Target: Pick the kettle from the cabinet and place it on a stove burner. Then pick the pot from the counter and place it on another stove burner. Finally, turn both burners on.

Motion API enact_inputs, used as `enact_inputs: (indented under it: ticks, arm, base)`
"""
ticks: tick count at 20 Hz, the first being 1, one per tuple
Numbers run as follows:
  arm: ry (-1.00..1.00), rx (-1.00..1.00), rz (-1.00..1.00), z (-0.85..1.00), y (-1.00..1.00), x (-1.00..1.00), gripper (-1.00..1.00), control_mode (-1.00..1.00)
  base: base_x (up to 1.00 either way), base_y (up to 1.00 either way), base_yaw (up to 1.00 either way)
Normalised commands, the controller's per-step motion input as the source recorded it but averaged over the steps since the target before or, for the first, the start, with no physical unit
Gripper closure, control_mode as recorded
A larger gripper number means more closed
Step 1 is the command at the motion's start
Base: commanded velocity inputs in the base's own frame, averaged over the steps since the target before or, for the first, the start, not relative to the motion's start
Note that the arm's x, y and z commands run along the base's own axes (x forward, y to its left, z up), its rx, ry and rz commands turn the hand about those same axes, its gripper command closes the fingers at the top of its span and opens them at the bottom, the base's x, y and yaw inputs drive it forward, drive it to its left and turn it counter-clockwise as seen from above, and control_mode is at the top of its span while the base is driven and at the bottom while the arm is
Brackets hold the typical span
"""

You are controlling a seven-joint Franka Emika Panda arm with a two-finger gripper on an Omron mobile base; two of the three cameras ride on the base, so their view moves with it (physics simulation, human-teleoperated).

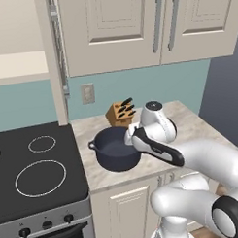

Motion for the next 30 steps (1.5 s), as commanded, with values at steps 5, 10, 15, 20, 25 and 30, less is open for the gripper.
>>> enact_inputs:
  ticks: [5, 10, 15, 20, 25, 30]
  arm:
    - [0.00, 0.00, -0.07, -0.14, 0.12, 0.20, -1.00, -1.00]
    - [0.00, 0.00, -0.06, -0.19, 0.07, 0.16, -1.00, -1.00]
    - [0.01, 0.00, -0.05, -0.19, 0.00, 0.16, -1.00, -1.00]
    - [0.02, 0.00, -0.02, -0.17, 0.01, 0.03, -1.00, -1.00]
    - [0.00, 0.00, -0.01, -0.14, 0.01, 0.00, 1.00, -1.00]
    - [0.00, 0.00, 0.00, -0.01, 0.00, 0.00, 1.00, -1.00]
  base:
    - [0.00, 0.00, 0.00]
    - [0.00, 0.00, 0.00]
    - [0.00, 0.00, 0.00]
    - [0.00, 0.00, 0.00]
    - [0.00, 0.00, 0.00]
    - [0.00, 0.00, 0.00]
